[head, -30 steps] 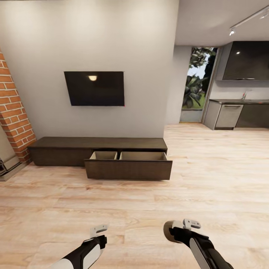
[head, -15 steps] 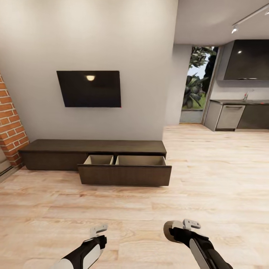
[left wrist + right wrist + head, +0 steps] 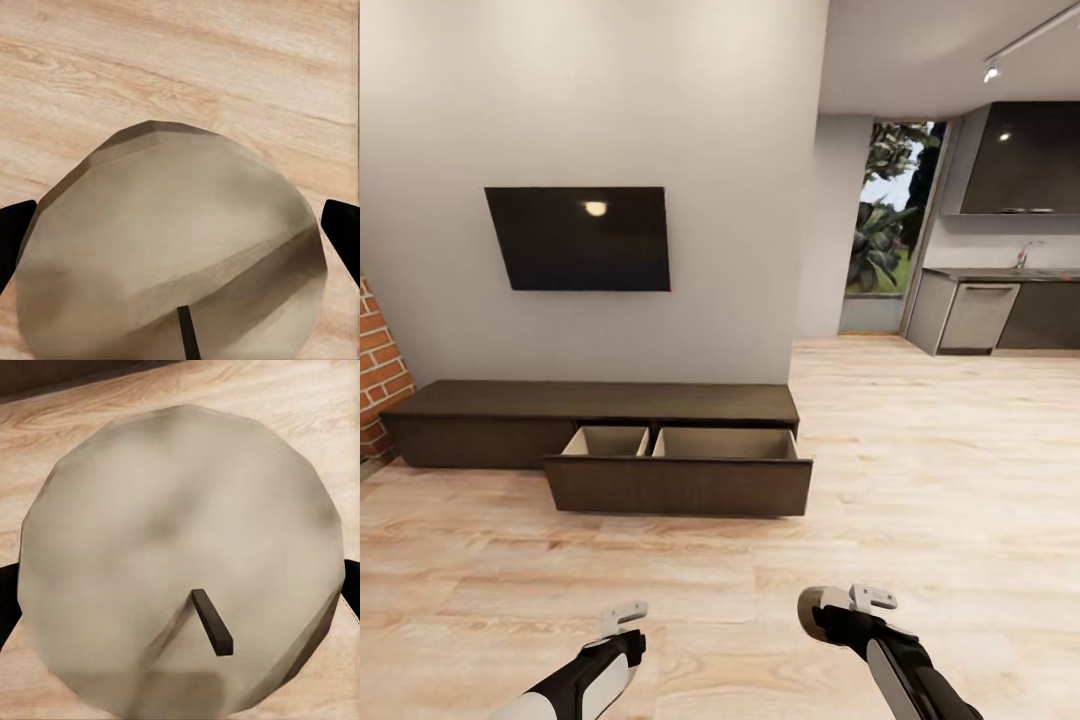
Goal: Place each of the two pumpkins and all three candles from the living room inside a cabinet in the living room (use any cabinet), then make sure every cabinet is closed, and position the cauldron so it is next to a table in the living room.
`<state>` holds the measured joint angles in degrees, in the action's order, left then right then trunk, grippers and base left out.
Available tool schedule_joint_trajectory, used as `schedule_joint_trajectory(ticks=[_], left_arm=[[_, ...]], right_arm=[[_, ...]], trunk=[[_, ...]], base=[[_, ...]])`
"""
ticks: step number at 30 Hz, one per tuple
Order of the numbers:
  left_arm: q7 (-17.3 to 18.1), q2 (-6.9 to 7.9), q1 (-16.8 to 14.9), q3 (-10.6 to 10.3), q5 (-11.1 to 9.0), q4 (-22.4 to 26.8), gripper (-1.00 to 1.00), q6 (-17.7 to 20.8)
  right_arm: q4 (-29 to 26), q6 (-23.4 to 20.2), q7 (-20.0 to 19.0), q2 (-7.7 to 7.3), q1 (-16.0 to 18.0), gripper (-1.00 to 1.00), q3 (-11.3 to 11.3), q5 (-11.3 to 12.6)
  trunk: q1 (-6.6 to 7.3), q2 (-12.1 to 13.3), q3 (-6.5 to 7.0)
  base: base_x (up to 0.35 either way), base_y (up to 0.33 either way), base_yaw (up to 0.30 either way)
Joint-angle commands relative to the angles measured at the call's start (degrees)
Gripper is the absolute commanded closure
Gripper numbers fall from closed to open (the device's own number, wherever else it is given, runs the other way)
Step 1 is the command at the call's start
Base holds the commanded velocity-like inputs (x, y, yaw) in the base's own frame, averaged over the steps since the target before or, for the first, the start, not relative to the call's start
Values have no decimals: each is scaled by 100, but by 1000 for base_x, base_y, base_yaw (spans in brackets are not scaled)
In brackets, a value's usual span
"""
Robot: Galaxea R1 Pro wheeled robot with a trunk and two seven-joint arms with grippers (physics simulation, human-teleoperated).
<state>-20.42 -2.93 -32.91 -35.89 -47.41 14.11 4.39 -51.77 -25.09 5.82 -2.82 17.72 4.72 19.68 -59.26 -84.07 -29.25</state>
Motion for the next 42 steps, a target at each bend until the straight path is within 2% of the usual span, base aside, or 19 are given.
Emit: schedule_joint_trajectory(ticks=[1, 30, 42], left_arm=[[-46, 3, -5, -50, -14, 13, 100, 26], [-46, 3, -5, -50, -23, 13, 100, 26], [-47, 3, -5, -50, -20, 13, 100, 26]], right_arm=[[-9, -11, 52, -8, 4, 100, 28, 75], [-26, -5, 33, -15, 4, 100, 28, 71], [-26, -5, 41, -9, 4, 100, 29, 71]], trunk=[[-3, -3, -6], [-3, -3, 1], [-3, -3, 6]], base=[[313, -128, 0], [334, -28, 14], [320, -144, 31]])
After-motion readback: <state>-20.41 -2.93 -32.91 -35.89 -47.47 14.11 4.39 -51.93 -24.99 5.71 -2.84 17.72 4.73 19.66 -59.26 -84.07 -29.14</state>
